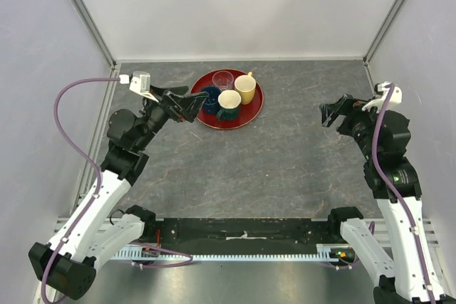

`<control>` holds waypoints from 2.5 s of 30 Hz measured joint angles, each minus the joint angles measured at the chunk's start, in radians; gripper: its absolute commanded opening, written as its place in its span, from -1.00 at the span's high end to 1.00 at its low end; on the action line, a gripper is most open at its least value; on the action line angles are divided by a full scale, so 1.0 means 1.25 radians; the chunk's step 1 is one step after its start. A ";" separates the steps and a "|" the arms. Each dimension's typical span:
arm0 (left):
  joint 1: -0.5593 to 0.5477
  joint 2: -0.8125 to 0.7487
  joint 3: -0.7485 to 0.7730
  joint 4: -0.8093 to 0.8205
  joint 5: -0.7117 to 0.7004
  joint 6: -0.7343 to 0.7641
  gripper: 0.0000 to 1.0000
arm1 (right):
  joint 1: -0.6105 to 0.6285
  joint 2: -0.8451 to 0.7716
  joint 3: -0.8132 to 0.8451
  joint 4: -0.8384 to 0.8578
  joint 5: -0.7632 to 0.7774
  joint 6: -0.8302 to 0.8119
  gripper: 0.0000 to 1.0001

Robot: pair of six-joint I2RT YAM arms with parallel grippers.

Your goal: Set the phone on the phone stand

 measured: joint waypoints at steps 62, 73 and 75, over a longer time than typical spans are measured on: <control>0.053 0.205 0.074 -0.015 0.262 -0.175 -0.97 | -0.318 0.638 0.216 0.083 0.141 -0.050 0.32; 0.067 0.219 0.073 0.009 0.287 -0.207 -0.96 | -0.319 0.622 0.179 0.104 0.136 -0.045 1.00; 0.069 0.222 0.073 0.014 0.290 -0.212 -0.95 | -0.317 0.614 0.171 0.105 0.125 -0.041 1.00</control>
